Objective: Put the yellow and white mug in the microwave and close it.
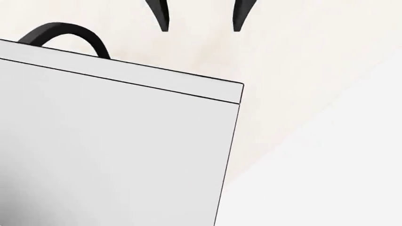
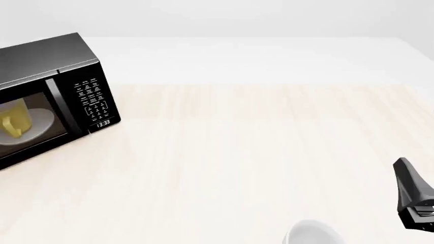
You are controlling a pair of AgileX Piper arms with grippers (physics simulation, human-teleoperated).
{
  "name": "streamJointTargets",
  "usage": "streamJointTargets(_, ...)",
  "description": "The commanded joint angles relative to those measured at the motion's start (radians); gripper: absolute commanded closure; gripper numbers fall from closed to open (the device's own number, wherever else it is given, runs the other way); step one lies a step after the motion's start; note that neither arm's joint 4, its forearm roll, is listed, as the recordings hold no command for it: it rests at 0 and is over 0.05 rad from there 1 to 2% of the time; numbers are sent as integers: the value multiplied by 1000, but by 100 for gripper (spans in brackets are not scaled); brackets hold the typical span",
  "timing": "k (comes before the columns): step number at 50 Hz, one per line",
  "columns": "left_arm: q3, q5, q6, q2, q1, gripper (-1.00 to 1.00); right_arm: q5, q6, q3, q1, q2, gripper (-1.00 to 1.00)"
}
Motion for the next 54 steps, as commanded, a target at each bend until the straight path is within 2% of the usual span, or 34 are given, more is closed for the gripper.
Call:
streamJointTargets(1, -11, 50, 18, -93, -53, -100, 0, 0, 0, 0, 0, -100)
streamJointTargets(26, -44, 146, 8, -258, -74, -100, 0, 0, 0, 0, 0, -100)
streamJointTargets(43, -105, 223, -12, -337, -78, -100, 0, 0, 0, 0, 0, -100)
streamJointTargets(53, -113, 250, -42, -399, -32, -100, 0, 0, 0, 0, 0, -100)
streamJointTargets(54, -82, 222, -42, -421, 36, -100, 0, 0, 0, 0, 0, -100)
